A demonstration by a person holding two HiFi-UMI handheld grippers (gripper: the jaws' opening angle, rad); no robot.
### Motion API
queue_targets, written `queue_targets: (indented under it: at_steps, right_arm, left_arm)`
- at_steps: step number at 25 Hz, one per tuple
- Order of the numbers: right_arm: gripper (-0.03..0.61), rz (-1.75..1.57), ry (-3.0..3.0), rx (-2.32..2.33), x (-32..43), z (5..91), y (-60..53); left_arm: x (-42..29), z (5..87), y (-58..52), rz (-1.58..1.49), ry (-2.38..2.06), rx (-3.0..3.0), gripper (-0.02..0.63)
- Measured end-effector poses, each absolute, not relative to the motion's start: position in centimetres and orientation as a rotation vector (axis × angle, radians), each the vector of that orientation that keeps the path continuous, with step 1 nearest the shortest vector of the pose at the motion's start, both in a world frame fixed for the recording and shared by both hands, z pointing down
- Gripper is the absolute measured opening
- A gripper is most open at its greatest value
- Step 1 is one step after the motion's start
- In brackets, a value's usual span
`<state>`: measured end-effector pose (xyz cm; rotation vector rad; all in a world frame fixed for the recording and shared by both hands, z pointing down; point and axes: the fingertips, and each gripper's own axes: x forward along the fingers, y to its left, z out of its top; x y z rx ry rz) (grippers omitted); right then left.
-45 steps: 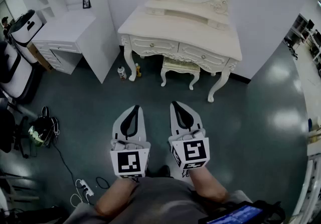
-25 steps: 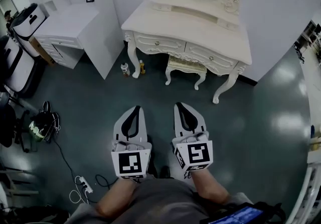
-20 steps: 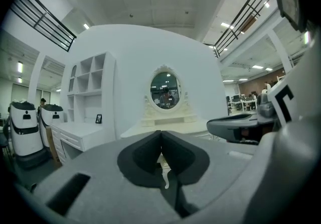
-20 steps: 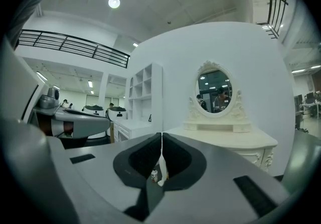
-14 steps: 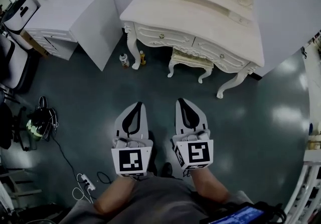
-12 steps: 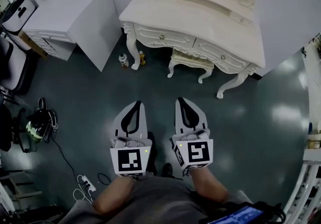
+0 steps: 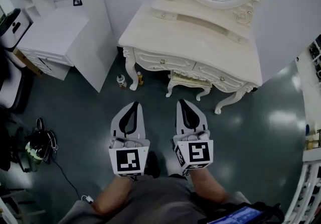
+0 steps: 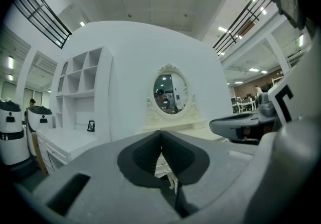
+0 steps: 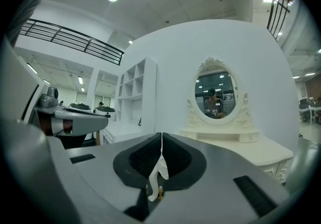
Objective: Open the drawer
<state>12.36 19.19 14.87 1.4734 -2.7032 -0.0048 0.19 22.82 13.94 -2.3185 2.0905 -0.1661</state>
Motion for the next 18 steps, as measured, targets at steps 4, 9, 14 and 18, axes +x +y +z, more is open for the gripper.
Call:
queue_targets:
  at_steps: [4,9,14,18]
  right_arm:
    - [0.015,-0.071,-2.716,1.482,10.9,12.9,17.6]
    - [0.015,-0.121,-2.726,1.505,9.9,11.1,16.3]
    - [0.015,-0.119,-2.712,1.505,9.7,11.7,15.2]
    - [0.015,-0.089,-2.693,1.507,9.9,12.9,13.5]
  left_arm:
    - [-1.3,12.1,20.8,-0.119,2.068,-2.300,0.015]
    - [-2.1,10.8,19.4,-0.083,2.040,-2.296,0.015]
    - [-2.2,11.5,18.1,-0.093,2.028,-2.306,0.015]
    - [-2.0,12.8,16.6,-0.115,2.049,-2.329,0.015]
